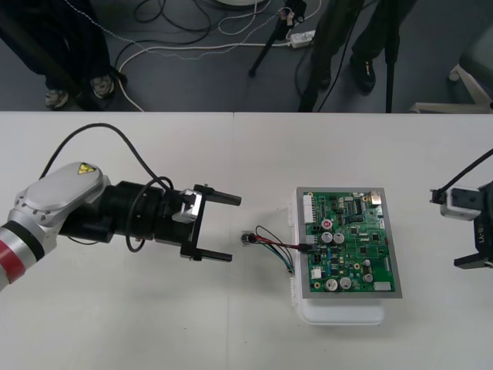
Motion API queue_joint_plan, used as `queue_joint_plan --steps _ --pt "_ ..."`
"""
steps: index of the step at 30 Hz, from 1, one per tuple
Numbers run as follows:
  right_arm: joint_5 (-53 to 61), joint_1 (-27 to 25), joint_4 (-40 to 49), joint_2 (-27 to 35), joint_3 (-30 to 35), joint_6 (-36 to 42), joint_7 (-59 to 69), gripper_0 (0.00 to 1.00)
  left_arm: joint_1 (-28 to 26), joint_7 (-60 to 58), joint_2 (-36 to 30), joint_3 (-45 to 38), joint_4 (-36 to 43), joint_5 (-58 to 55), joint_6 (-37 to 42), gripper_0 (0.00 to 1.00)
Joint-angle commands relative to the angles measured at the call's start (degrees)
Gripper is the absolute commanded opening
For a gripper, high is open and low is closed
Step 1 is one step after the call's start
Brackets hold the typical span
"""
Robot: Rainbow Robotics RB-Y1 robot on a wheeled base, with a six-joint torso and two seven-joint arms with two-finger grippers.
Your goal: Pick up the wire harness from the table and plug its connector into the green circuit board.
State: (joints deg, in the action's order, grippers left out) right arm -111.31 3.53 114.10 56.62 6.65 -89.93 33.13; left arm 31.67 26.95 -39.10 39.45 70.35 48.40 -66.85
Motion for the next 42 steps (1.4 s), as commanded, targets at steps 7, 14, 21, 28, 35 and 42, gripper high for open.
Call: queue_joint_plan --steps 7,14,21,28,35,42 --pt "15.77 -5.55 -1.68 2.62 14.01 -0.07 -5.09 1.00 -1.87 -4.81 -11.70 -4.20 4.53 0.81 -8.82 1.00" --pt "24.47 -6.08 -2.30 2.71 16.38 1.07 -6.23 1.00 -2.75 -6.04 -17.24 -7.02 5.85 2.22 -12.60 1.00" --pt "33.35 -7.75 -2.39 2.97 18.32 6.96 -7.20 1.00 -8.46 -10.69 -25.41 -12.11 14.38 2.22 -13.04 1.00" --pt "39.94 -7.92 -6.17 3.67 19.37 6.61 -8.96 1.00 -15.41 -15.88 -30.07 -19.41 22.99 2.31 -13.13 1.00" --pt "43.89 -5.29 -12.06 3.76 19.28 0.19 -18.27 1.00 -24.99 -21.86 -31.56 -29.60 31.52 4.24 -13.39 1.00" --pt "46.44 -2.12 -14.52 3.76 18.67 -0.07 -21.96 1.00 -34.30 -28.45 -31.56 -38.83 39.78 5.03 -13.31 1.00"
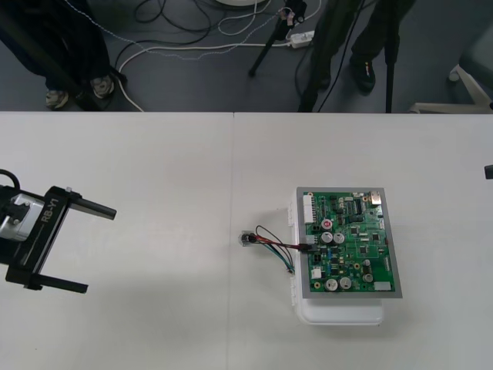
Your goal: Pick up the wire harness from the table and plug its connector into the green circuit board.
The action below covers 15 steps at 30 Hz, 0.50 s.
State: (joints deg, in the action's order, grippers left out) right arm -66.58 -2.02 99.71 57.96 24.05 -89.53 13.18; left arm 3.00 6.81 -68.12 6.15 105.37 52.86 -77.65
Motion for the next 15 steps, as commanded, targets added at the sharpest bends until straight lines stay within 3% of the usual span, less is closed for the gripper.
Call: queue_joint_plan --steps 1,7,15 --pt "2.07 3.86 -0.04 2.42 1.18 -0.47 -1.84 1.00 -6.77 -9.36 -2.54 -6.85 6.16 1.19 -2.51 1.00" --pt "3.03 4.92 0.05 2.68 -2.16 -0.47 -2.72 1.00 -10.99 -13.75 -2.45 -12.04 10.82 3.12 -2.42 1.00" --pt "4.26 5.36 -0.13 2.68 -4.45 -0.47 -9.84 1.00 -10.20 -13.93 -0.96 -12.22 11.26 4.44 -1.90 1.00"
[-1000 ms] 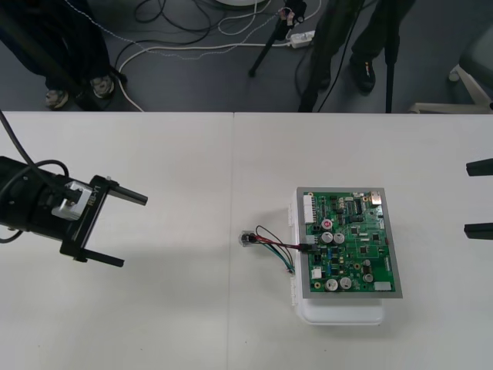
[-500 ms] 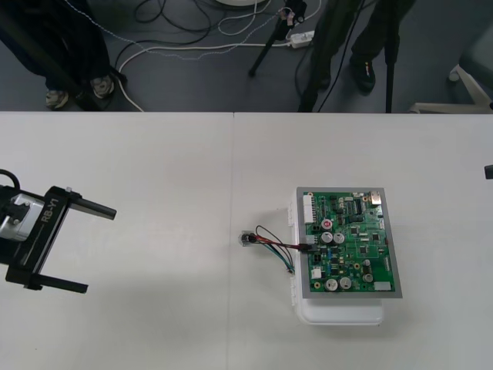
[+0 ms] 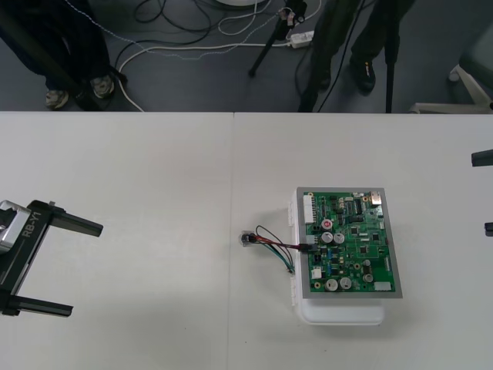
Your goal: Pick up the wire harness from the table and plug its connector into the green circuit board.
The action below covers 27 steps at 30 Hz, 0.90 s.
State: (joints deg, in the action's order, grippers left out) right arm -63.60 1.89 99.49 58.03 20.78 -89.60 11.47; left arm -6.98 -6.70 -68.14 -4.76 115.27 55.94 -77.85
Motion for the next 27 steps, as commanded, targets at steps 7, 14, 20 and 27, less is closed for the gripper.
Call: queue_joint_plan --steps 7,14,20,27 --pt "3.31 -2.24 4.49 2.61 -1.71 -0.40 -9.36 1.00 1.62 -0.77 1.16 -1.22 2.33 3.47 -1.95 1.00" --pt "3.40 -5.40 6.16 2.52 -1.71 -0.40 -8.39 1.00 3.02 -1.12 2.13 -1.13 3.21 3.65 -2.75 1.00" --pt "3.40 -8.31 7.39 2.52 -1.62 -0.40 -8.57 1.00 3.02 -1.12 2.13 -1.13 3.21 3.65 -2.75 1.00" --pt "3.31 -8.31 6.95 2.52 -1.62 -0.40 -8.31 1.00 3.02 -1.12 2.13 -1.13 3.21 3.65 -2.75 1.00"
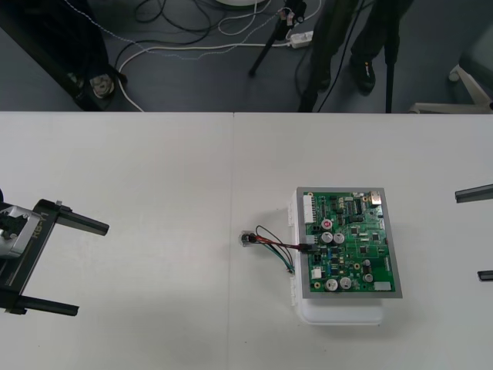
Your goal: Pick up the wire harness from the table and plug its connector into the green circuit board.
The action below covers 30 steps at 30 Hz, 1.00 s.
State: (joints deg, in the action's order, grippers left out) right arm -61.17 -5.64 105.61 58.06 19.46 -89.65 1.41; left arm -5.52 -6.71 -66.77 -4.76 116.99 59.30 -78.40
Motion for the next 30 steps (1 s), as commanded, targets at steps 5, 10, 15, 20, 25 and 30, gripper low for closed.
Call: queue_joint_plan --steps 5,10,15,20,25,30 --pt "0.88 -0.60 -1.02 2.50 -0.30 -0.35 1.85 1.00 1.57 -1.12 0.76 -1.13 1.49 0.29 -2.19 1.00" --pt "0.88 -0.08 -3.31 2.50 -0.13 -0.35 2.29 1.00 1.57 -1.12 0.76 -1.13 1.49 0.29 -2.19 1.00" --pt "0.79 -0.08 -3.84 2.50 -0.04 -0.35 2.90 1.00 1.57 -1.12 0.76 -1.13 1.49 0.29 -2.19 1.00" --pt "0.79 0.01 -3.84 2.50 0.14 -0.35 3.69 1.00 1.57 -1.12 0.76 -1.13 1.49 0.29 -2.19 1.00" --pt "0.79 0.01 -3.75 2.41 0.14 -0.35 4.13 1.00 1.57 -1.12 0.76 -1.13 1.49 0.29 -2.19 1.00" --pt "0.79 0.01 -3.84 2.50 0.14 -0.35 4.13 1.00 1.57 -1.12 0.76 -1.13 1.49 0.29 -2.19 1.00"
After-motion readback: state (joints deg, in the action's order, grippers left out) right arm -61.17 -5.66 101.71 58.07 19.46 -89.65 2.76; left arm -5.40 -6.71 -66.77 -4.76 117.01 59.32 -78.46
